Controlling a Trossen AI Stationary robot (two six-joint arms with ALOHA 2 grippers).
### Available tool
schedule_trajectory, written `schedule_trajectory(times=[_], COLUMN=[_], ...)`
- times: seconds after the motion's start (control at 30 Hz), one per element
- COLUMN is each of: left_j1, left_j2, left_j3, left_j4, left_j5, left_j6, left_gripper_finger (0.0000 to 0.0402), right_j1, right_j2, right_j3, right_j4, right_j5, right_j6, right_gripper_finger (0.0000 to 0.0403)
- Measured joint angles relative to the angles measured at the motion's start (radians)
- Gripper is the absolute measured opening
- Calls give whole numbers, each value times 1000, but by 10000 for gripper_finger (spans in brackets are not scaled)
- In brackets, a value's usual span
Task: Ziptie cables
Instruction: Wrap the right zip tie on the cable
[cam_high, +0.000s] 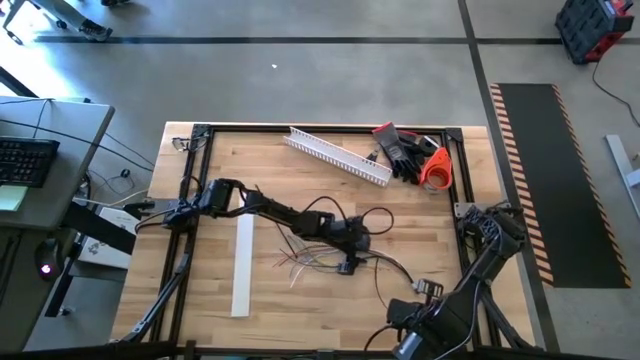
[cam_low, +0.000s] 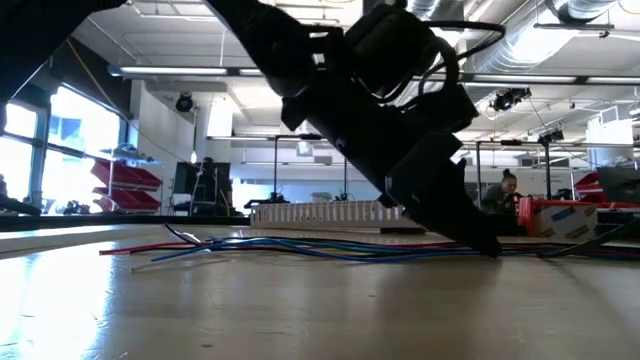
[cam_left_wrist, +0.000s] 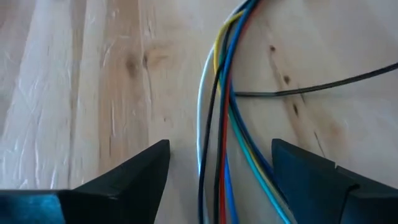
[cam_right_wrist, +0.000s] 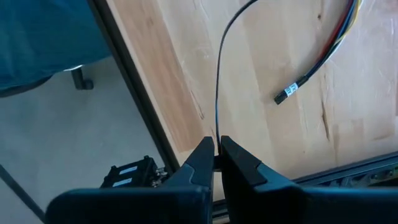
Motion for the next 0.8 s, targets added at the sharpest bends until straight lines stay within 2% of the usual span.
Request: schedule_trajectory(times=[0.13, 0.23, 0.53, 0.8], left_j1=[-1, -1, 27, 15], left_j2=[7, 7, 6, -68], left_j3=[19, 19, 18, 8], left_j4=[-41, -56, -105, -171], left_j5=[-27, -35, -20, -54], left_j6=[12, 18, 3, -18], left_gripper_finger=[251, 215, 17, 1], right_j1=[2, 1, -9, -40], right_j2=[2, 2, 2, 2], right_j3=[0, 0, 0, 0], right_j4=[0, 0, 0, 0], right_j5=[34, 43, 50, 51], right_j6=[-16, -28, -71, -159], right_gripper_finger=[0, 0, 0, 0])
